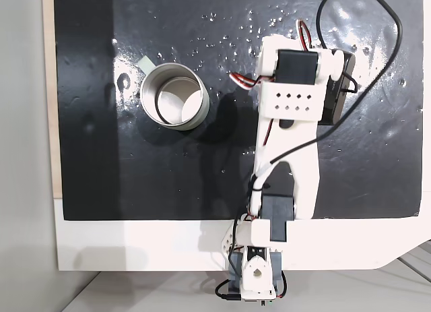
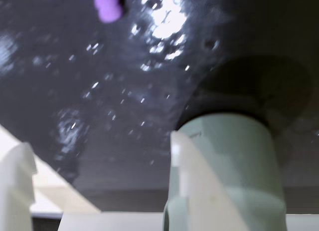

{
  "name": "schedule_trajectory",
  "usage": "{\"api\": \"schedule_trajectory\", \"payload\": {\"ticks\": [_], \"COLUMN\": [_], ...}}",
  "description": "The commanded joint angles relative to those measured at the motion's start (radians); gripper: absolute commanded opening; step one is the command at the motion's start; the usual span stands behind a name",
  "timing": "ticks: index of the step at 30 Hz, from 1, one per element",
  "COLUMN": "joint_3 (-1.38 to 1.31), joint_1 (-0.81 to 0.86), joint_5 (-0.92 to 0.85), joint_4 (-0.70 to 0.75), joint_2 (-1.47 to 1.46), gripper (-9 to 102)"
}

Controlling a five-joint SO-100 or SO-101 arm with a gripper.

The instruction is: Grasp a pengrip and put it in the cup.

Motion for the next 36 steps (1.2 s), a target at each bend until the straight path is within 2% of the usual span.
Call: {"api": "schedule_trajectory", "payload": {"ticks": [1,15,26,32,36], "joint_3": [-0.052,-0.084,-0.166,-0.181,-0.181], "joint_1": [0.025,0.072,0.08,0.089,0.091], "joint_5": [-0.031,-0.071,-0.11,-0.112,-0.107], "joint_4": [-0.025,-0.129,-0.152,-0.166,-0.167], "joint_2": [-0.035,-0.27,-0.403,-0.451,-0.451], "gripper": [27,26,25,20,10]}}
